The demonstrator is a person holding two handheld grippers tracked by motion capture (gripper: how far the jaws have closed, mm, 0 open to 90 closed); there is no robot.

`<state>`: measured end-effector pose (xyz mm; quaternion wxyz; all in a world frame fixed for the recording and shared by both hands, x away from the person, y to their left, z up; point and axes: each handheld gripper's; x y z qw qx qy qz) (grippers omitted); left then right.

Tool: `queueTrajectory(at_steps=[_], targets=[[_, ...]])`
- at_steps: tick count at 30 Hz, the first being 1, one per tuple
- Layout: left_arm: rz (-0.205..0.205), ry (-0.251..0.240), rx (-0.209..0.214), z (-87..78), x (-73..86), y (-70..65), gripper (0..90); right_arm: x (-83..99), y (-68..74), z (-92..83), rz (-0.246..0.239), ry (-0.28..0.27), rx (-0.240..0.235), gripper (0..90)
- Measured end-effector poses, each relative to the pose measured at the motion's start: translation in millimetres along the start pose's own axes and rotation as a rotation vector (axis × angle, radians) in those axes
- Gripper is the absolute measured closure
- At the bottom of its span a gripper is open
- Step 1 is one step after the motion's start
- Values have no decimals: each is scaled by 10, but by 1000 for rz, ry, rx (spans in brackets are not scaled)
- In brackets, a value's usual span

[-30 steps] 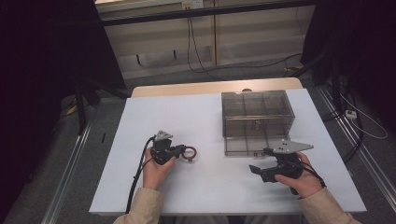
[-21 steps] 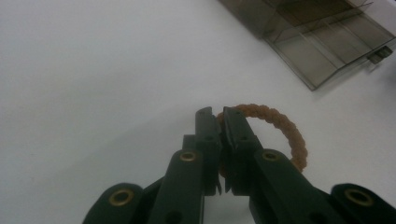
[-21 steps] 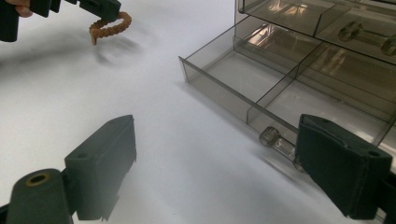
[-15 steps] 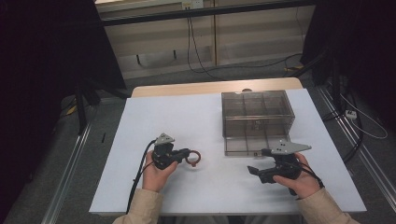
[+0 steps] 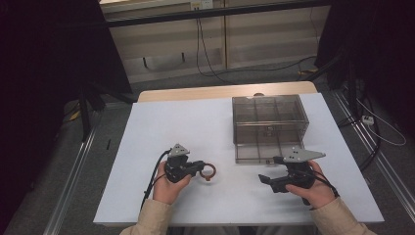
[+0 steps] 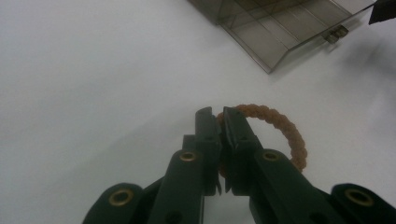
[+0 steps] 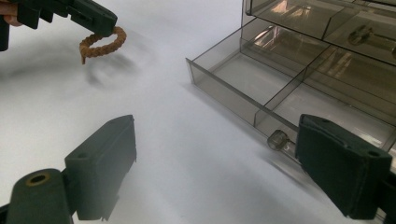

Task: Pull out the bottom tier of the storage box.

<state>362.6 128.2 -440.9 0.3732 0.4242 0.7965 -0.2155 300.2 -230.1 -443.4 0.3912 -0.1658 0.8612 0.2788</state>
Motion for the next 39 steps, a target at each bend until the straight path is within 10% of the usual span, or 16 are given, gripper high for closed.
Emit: queueTrajectory(at_steps=[39], targets=[[99,55,109,77,42,-402,848,11,82,72,-25,20,-8,125]])
Point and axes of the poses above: each handheld gripper's, and its own axes: z roughly forward along the jaws, x roughly out of its underside, y roughly to its left, and after that the axes turned 15 degrees about z, right-handed
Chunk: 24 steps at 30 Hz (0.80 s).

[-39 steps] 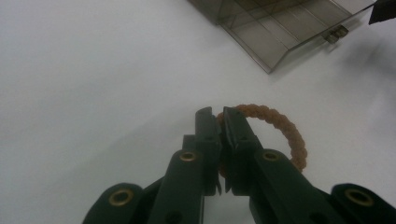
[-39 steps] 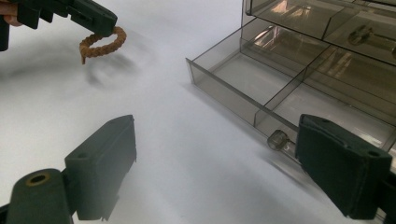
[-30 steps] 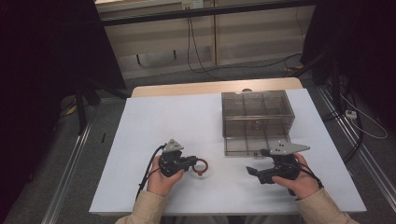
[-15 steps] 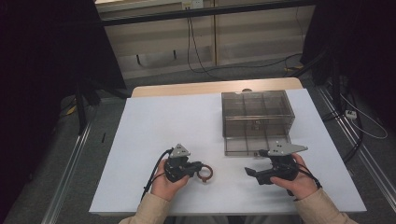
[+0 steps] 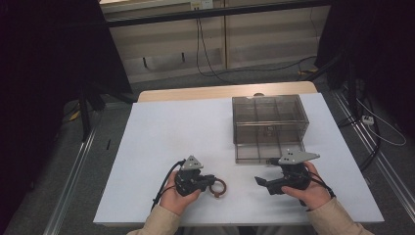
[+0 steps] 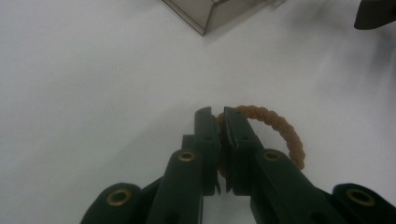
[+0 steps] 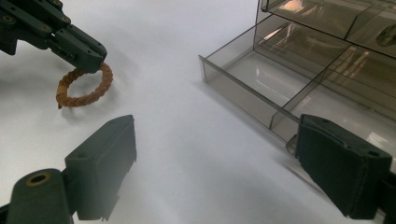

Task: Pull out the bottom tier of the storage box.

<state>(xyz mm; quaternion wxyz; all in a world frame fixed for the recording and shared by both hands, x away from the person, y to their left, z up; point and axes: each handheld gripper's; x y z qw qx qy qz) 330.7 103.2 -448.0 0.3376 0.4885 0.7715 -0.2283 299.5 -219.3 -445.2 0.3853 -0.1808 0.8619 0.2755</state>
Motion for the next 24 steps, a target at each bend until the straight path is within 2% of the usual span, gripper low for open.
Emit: queueTrajectory(at_steps=[3,6,9,15,24], targets=[[8,0,-2,10,4,-11,808,2,13,7,-2,2,-2,125],[3,-17,15,-7,18,16,700,4,23,17,-4,4,-4,125],[3,-28,14,-38,25,41,637,7,26,25,-4,5,-5,126],[-28,-67,13,-114,38,113,536,7,50,45,-4,13,-14,125],[-41,-82,-48,-256,78,203,428,-8,104,76,-10,15,-27,126]])
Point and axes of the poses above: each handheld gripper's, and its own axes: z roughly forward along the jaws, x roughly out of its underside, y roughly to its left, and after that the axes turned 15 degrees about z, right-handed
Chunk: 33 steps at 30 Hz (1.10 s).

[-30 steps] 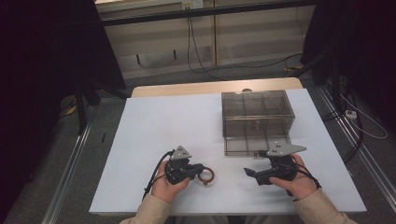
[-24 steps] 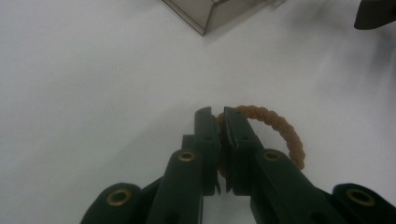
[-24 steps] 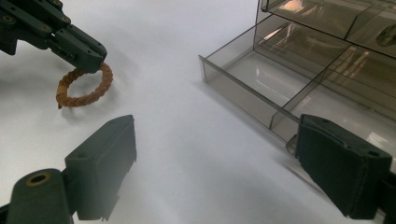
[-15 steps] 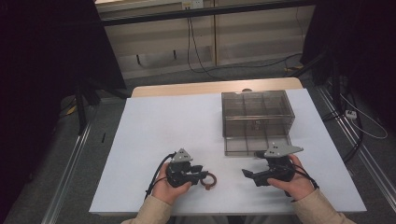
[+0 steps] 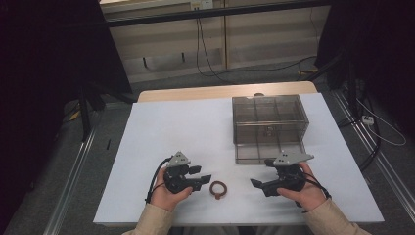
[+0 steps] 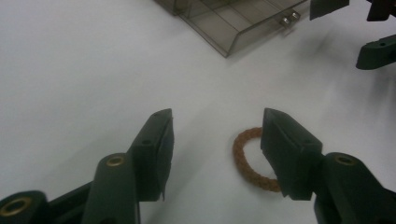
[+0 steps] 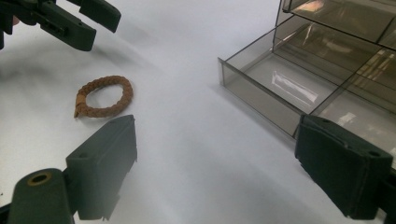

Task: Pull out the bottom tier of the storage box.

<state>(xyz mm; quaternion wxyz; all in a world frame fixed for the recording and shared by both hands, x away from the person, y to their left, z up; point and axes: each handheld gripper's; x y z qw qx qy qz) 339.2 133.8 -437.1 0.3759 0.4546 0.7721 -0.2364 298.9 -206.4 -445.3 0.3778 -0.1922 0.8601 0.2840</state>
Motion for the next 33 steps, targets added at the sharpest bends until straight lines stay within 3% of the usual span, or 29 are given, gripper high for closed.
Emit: queueTrajectory(at_steps=[4,16,23,33], targets=[[-10,-7,-25,-54,13,40,345,-6,17,21,0,4,-7,129],[-30,-10,-80,-197,92,147,222,-40,65,79,-13,12,-23,133],[-27,-19,-77,-259,138,198,140,-49,88,117,-24,19,-30,137],[-27,-20,-94,-330,198,261,105,-59,135,177,-38,31,-36,139]])
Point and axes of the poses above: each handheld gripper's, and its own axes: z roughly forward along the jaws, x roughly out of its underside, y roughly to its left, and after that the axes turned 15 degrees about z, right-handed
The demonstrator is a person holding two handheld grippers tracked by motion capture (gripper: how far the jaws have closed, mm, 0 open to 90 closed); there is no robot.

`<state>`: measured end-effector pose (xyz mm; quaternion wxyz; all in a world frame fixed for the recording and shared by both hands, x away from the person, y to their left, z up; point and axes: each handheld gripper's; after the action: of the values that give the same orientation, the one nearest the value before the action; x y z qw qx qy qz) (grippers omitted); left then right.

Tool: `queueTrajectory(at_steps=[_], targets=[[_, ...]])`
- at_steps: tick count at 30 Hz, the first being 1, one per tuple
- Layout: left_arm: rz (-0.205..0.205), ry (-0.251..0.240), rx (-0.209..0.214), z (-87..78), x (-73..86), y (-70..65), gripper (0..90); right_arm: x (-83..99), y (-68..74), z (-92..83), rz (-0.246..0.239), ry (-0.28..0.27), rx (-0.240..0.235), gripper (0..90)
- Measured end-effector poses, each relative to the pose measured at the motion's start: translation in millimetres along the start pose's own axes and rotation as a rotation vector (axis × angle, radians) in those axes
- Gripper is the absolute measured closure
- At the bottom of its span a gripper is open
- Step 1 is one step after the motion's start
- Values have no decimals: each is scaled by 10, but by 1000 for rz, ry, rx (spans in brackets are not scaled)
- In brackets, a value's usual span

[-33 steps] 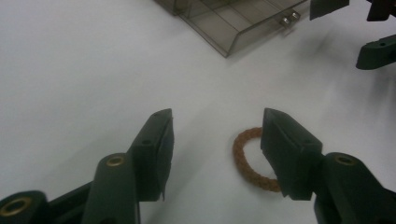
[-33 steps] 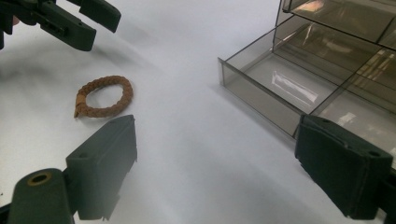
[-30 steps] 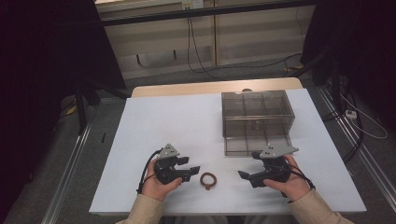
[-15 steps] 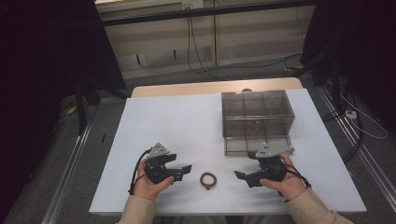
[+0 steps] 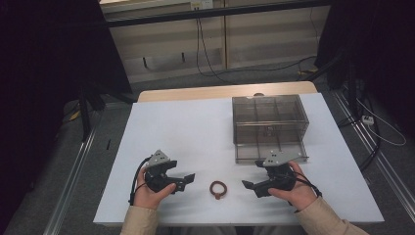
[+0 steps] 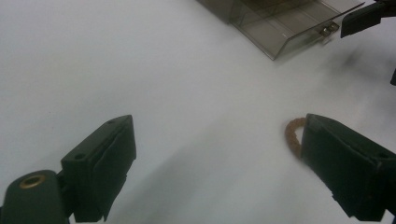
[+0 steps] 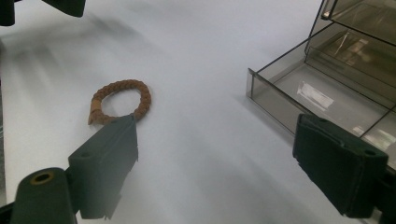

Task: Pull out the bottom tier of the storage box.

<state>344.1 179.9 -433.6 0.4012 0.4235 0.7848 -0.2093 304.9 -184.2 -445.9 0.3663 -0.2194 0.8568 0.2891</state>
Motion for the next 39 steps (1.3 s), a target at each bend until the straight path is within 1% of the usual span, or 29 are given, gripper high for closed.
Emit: queueTrajectory(at_steps=[2,6,10,15,18,26,32,36,39], targets=[[-3,3,4,-1,14,9,96,-5,8,19,-3,3,-3,139],[3,11,3,-9,33,22,86,-16,37,57,-10,11,-6,139],[10,6,10,-23,42,35,77,-22,60,105,-16,20,-10,139],[5,6,4,-40,65,62,74,-31,70,152,-15,22,-10,139],[5,7,-3,-51,78,81,73,-41,79,169,-19,23,-8,139],[11,12,-5,-51,89,92,70,-76,92,207,-28,27,-4,139],[6,15,-5,-54,93,98,70,-101,91,219,-24,23,-5,146],[6,14,-6,-51,93,95,70,-120,106,247,-35,28,-3,146],[5,16,-6,-47,94,97,70,-136,118,262,-33,25,-5,149]])
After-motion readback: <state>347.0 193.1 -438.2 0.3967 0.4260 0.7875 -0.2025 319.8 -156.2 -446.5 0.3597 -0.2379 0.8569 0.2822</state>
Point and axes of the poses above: each handheld gripper's, and its own axes: z roughly forward along the jaws, x roughly out of its underside, y roughly to its left, and after that the axes turned 15 degrees about z, right-handed
